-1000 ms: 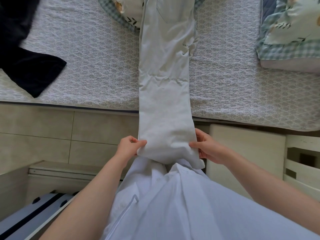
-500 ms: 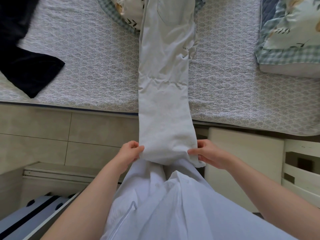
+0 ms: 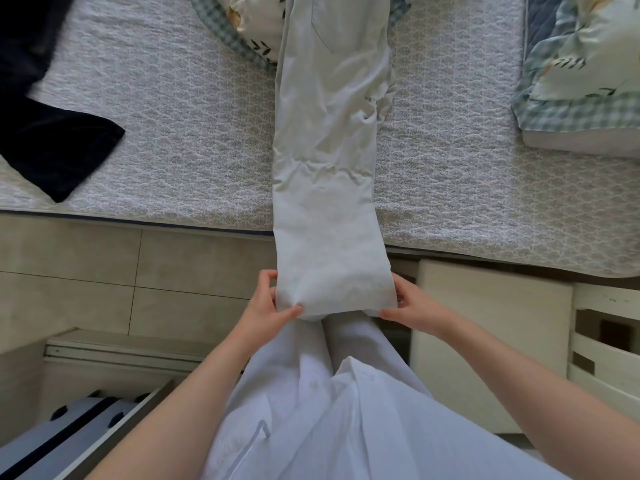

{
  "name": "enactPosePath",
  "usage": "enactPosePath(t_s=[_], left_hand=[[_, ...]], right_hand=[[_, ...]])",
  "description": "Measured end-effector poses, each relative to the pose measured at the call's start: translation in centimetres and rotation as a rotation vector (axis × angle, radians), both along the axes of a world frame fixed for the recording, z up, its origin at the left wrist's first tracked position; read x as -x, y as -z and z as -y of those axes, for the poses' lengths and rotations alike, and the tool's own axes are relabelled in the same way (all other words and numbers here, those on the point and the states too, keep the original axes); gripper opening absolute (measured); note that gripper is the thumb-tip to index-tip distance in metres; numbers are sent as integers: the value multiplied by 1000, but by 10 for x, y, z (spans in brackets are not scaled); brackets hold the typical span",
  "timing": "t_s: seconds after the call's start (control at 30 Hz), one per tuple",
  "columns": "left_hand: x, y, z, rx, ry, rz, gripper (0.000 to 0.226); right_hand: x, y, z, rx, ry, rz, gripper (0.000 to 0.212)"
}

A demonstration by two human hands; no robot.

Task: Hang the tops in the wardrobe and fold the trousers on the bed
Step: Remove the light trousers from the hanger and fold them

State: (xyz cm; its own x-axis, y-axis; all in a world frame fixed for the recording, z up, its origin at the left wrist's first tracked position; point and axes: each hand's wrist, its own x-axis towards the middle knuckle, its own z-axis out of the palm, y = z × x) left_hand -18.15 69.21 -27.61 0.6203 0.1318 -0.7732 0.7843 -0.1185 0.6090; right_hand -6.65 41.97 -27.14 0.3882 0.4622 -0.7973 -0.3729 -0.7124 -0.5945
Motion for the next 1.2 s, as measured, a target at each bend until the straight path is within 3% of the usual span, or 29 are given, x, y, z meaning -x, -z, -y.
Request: enactPosePath(t_s=[0.17, 0.27, 0.33, 0.43, 0.5, 0.57, 0.63, 0.7, 0.77, 0.8, 0.97, 1.13, 1.2], left_hand=[[-17, 1, -4, -96, 35, 163, 66], [-38, -3, -2, -155, -8, 214, 72], [-51, -1, 0, -237, 22, 196, 64], [-57, 6, -2, -254, 178, -37, 32], [-64, 4, -10, -86, 201, -321, 18], [-89, 1, -30, 163, 51, -510, 11], [-129, 7, -58, 369, -244, -561, 10], [-174, 21, -84, 488, -574, -504, 27], [-205, 49, -93, 377, -657, -406, 36], [-210, 63, -92, 245, -573, -390, 37], [-203, 122, -82, -318, 22, -246, 32], [-193, 134, -78, -232, 89, -147, 37], [-191, 141, -77, -270, 146, -122, 27]], right_hand=[[-25, -1, -6, 61, -21, 231, 22], [-40, -7, -20, 101, -11, 301, 14], [-47, -3, -25, 170, -59, 302, 19], [-53, -2, -27, 254, -147, 179, 27], [-62, -7, -29, 271, -80, -30, 23], [-86, -10, -32, 223, 85, -316, 9], [-121, -3, -34, 189, 334, -461, 12], [-158, 11, -40, 84, 801, -508, 19], [-180, 30, -55, -95, 1273, -582, 26], [-187, 46, -62, -105, 1313, -528, 25], [-184, 107, -74, 303, 721, -106, 37], [-178, 131, -80, 260, 663, -156, 55], [-187, 141, -88, 212, 717, -148, 57]])
